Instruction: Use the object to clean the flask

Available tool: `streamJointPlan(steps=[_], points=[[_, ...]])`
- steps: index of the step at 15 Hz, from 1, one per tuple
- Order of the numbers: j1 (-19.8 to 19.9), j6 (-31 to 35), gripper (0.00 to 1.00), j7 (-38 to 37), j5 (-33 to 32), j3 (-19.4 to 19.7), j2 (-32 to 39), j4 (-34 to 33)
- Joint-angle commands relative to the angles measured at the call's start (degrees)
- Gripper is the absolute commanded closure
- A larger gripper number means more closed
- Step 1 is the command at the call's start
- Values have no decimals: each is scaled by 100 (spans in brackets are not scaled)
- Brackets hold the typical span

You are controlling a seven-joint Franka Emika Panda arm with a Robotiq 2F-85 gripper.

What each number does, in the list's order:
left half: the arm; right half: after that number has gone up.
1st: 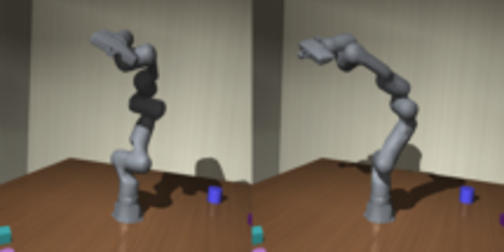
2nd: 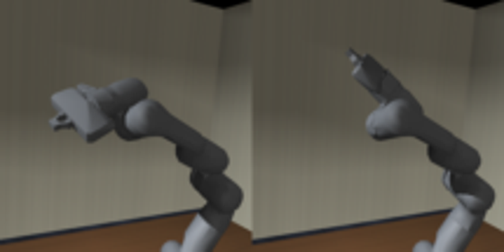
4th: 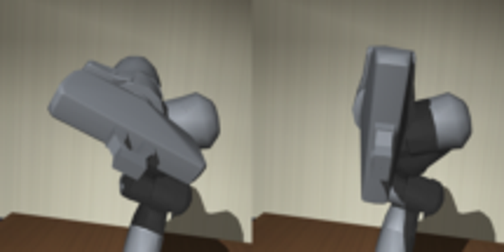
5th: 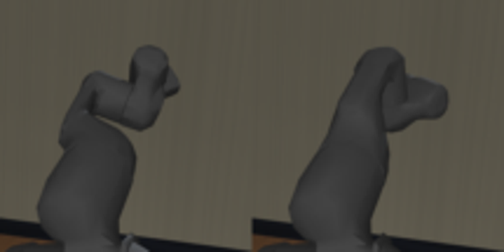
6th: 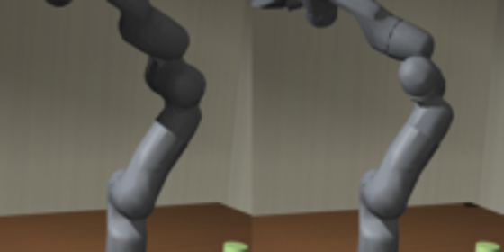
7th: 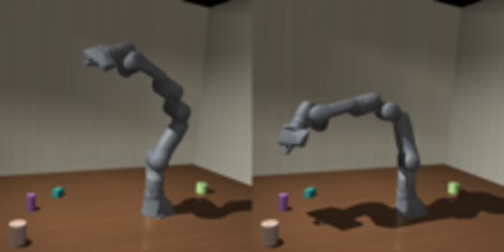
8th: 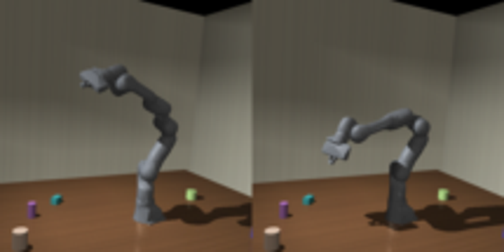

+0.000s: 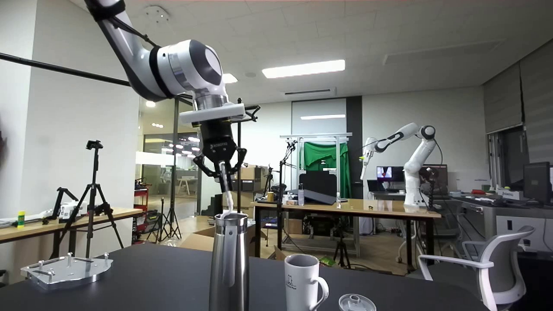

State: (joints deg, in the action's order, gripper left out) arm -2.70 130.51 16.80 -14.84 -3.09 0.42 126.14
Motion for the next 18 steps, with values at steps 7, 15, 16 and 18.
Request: streamJointPlan(steps=[7, 15, 16, 18], points=[[6, -936, 96, 511, 207, -18, 708, -1662], [218, -1189, 96, 785, 705, 31, 1472, -1608], [243, -1202, 96, 774, 692, 37, 1501, -1682], [264, -1283, 96, 757, 665, 40, 1462, -1777]])
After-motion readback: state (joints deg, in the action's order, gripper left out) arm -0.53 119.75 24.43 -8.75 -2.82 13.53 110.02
